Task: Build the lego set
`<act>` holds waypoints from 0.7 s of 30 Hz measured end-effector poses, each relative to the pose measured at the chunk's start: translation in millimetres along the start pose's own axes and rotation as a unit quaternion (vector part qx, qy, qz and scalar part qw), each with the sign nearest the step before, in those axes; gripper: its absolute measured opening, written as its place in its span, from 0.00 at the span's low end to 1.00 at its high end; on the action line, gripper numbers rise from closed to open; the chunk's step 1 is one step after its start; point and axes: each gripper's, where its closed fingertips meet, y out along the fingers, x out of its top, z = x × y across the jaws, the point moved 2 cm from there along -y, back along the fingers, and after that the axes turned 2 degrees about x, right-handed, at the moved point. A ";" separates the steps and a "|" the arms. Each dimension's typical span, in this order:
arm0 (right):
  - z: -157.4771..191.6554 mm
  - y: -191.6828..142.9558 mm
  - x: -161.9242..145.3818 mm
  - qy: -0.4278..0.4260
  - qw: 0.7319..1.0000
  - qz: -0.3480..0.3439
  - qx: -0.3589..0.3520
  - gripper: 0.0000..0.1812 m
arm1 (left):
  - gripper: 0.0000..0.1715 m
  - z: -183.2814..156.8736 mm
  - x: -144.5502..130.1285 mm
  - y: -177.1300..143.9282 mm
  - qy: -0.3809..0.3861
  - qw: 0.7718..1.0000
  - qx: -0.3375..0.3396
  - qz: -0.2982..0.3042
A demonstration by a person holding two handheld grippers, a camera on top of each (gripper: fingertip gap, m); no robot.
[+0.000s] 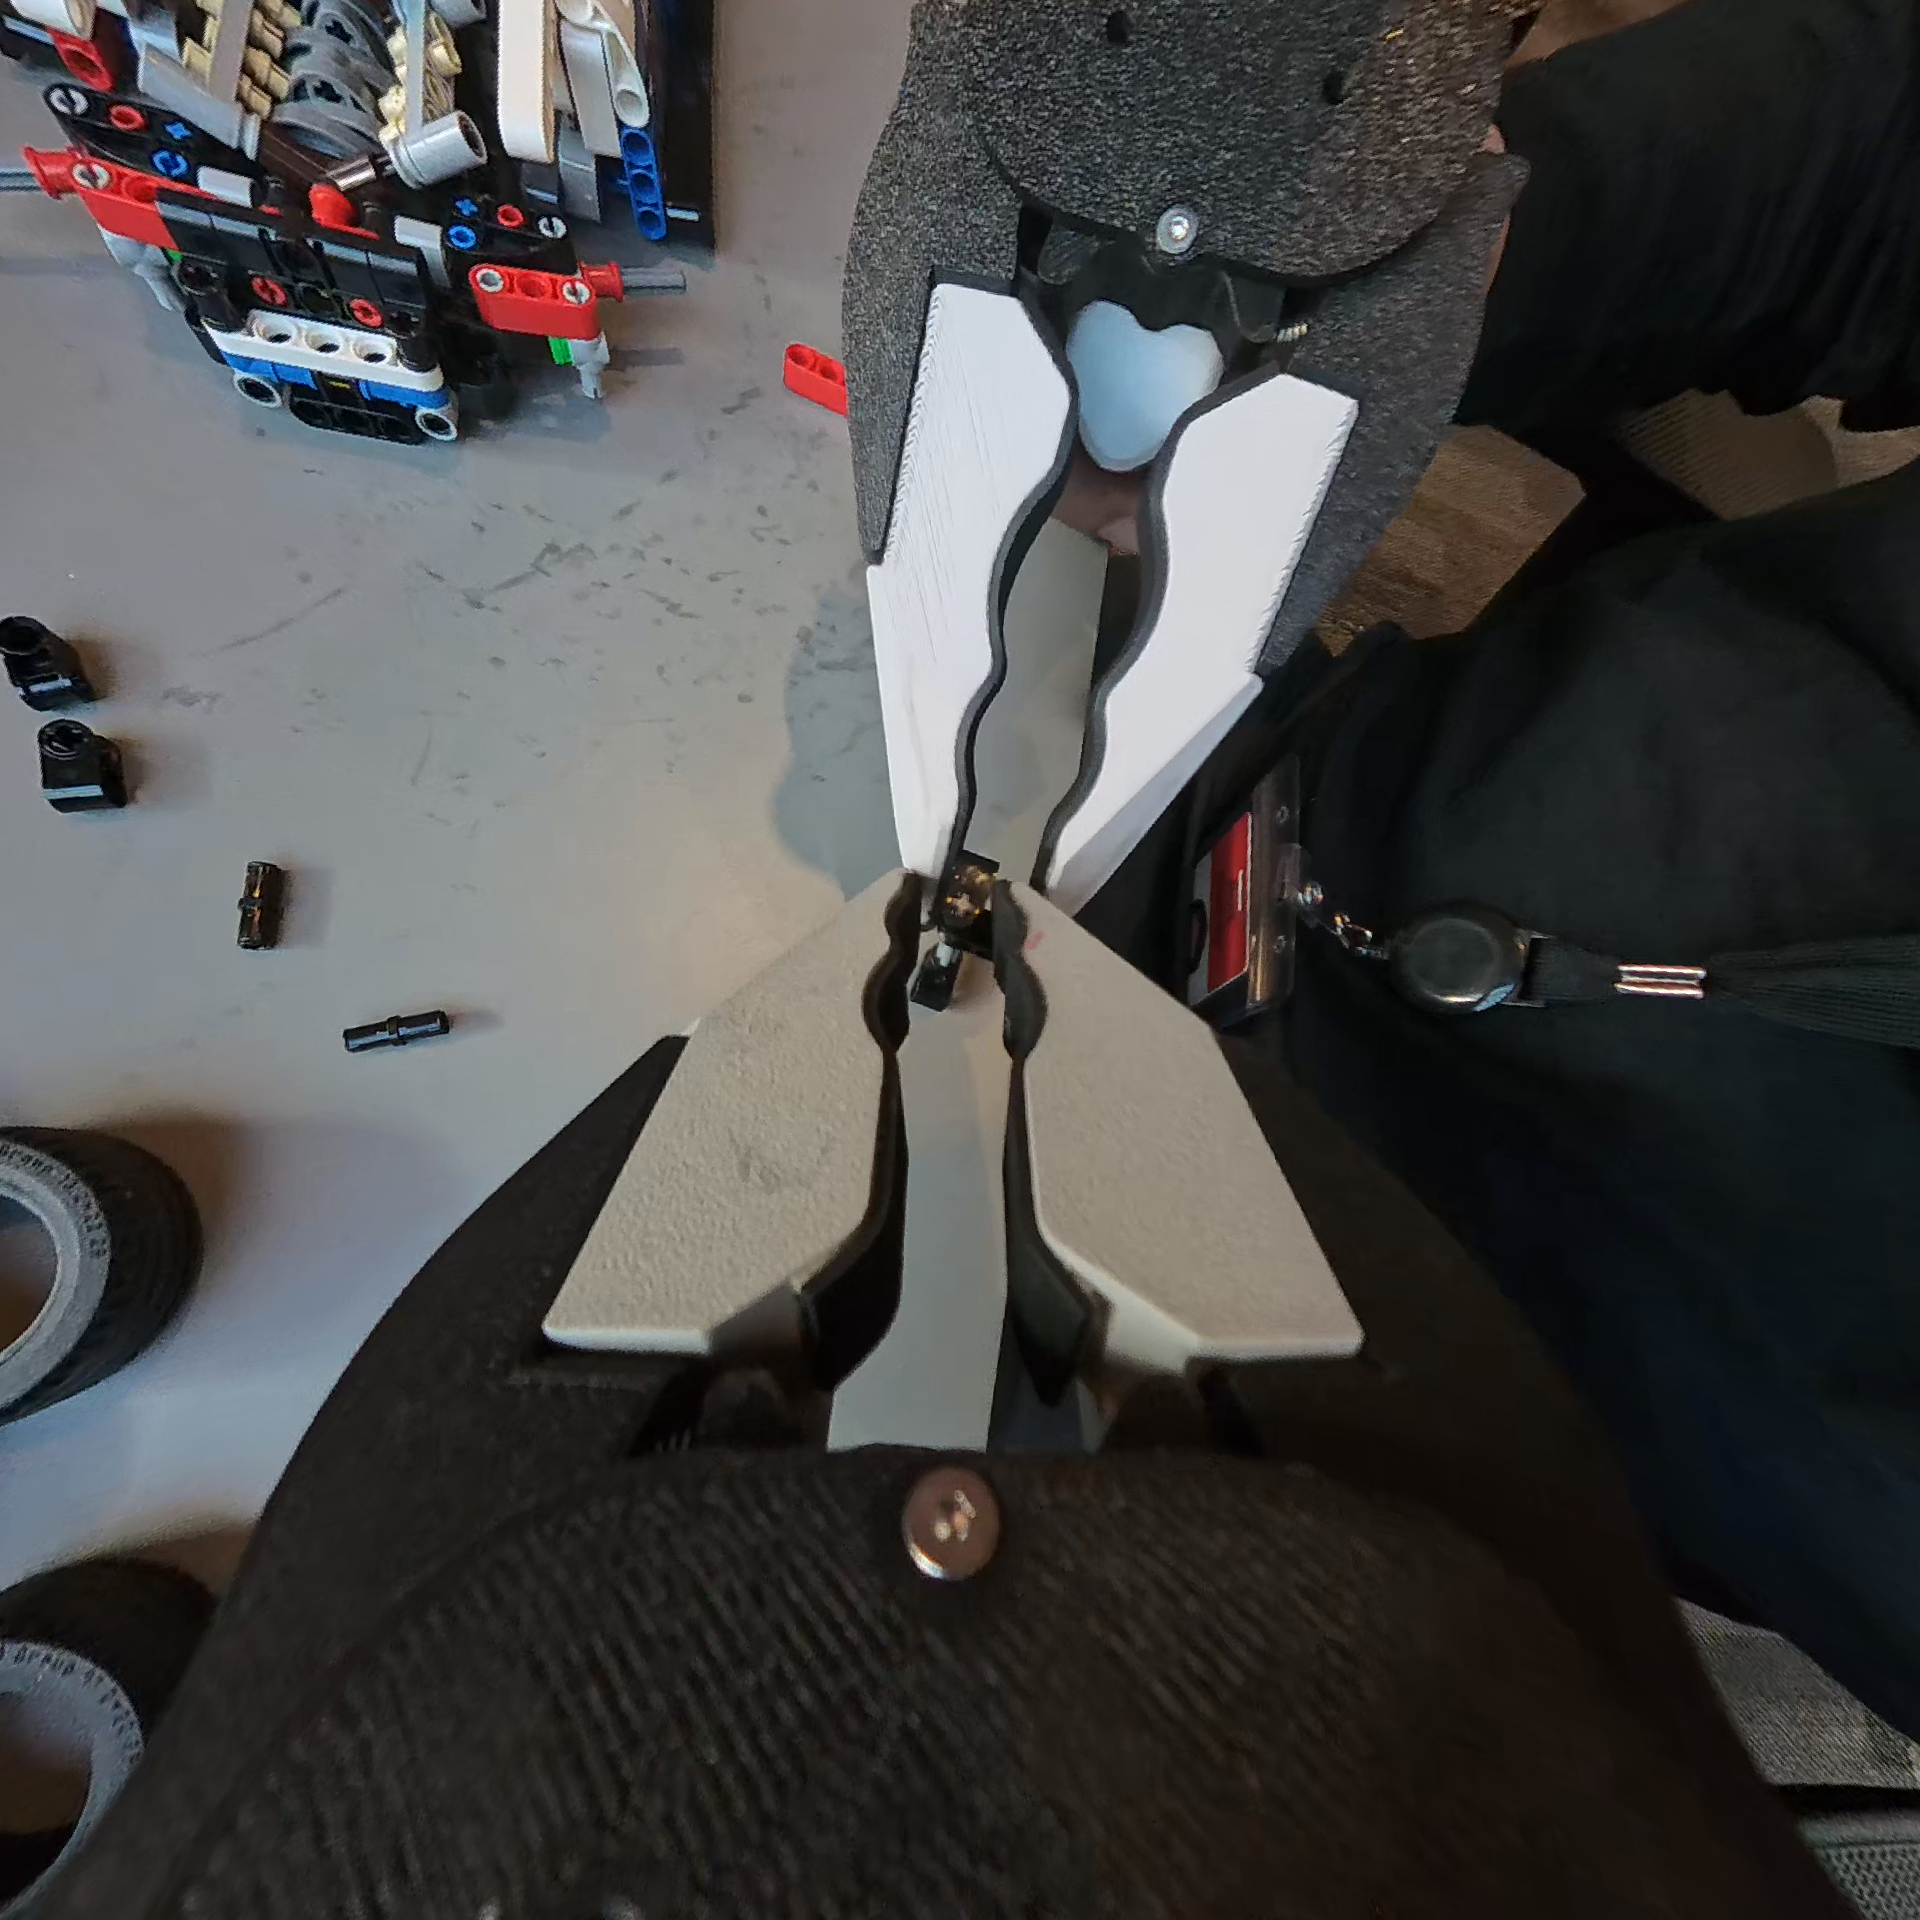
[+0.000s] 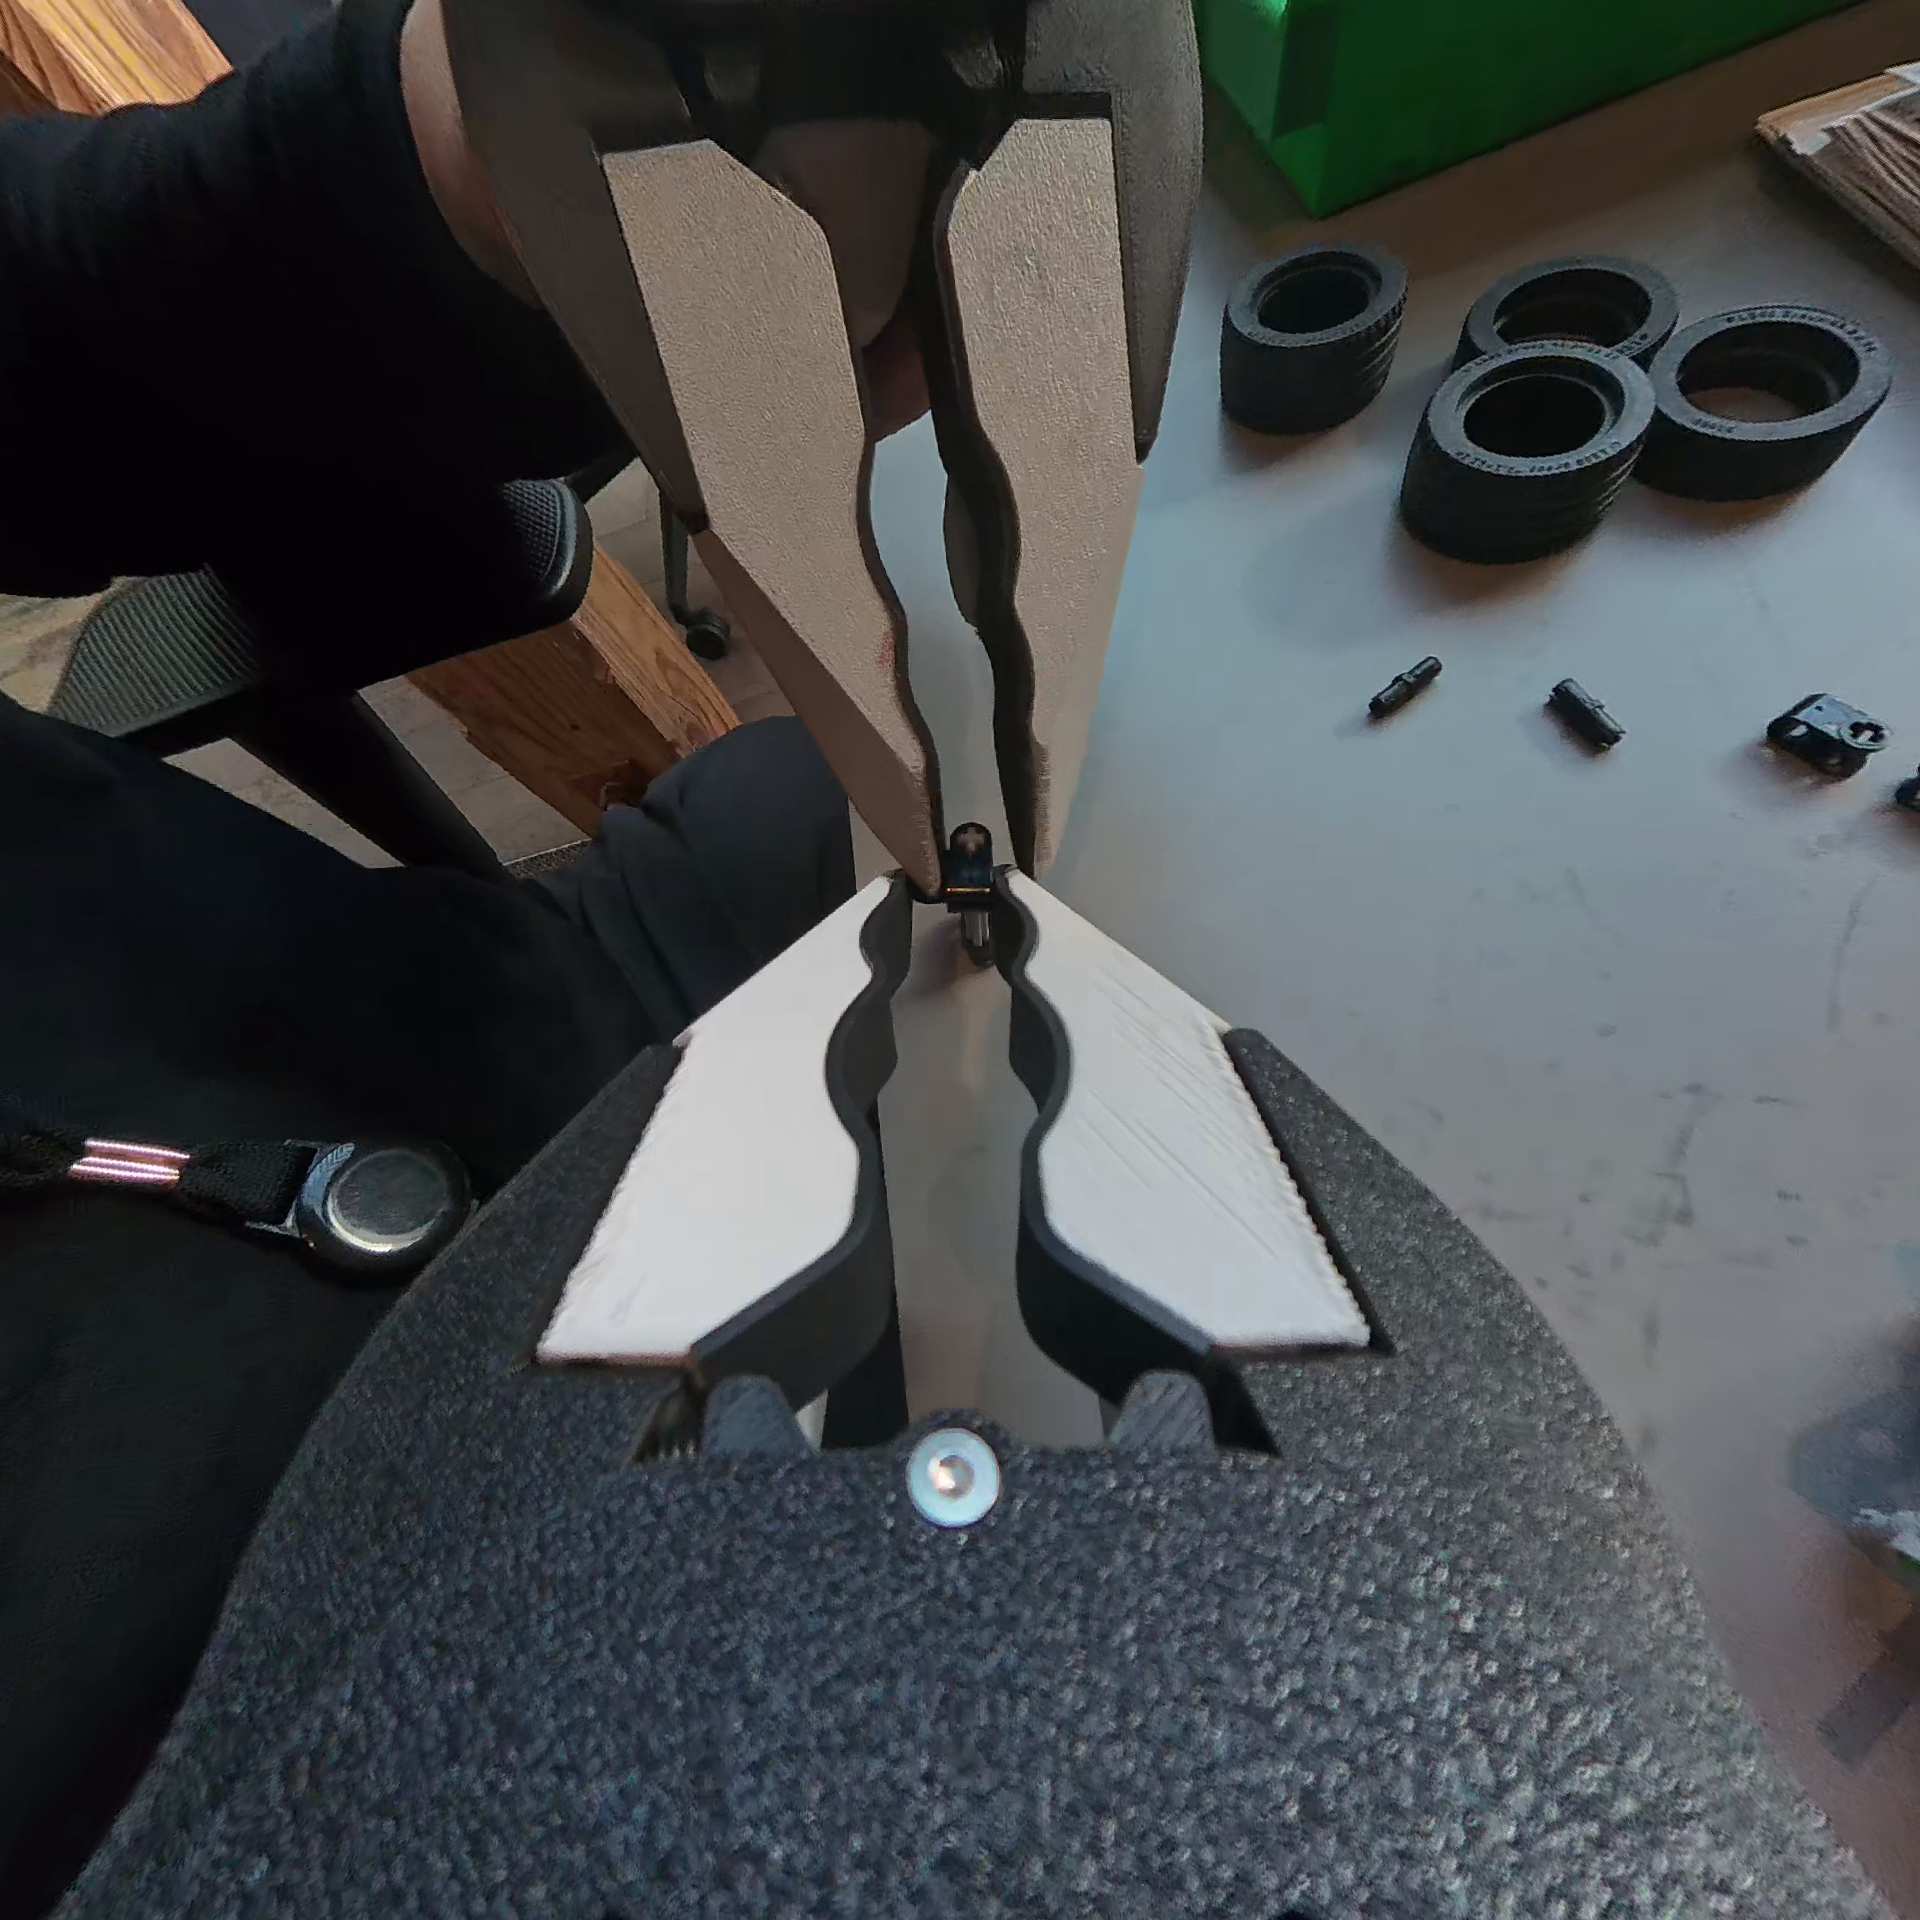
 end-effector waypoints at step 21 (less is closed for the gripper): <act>-0.3 1.5 2.9 -0.048 0.996 0.075 -0.025 0.08 | 0.06 1.2 -6.2 -1.4 0.013 0.999 0.016 -0.033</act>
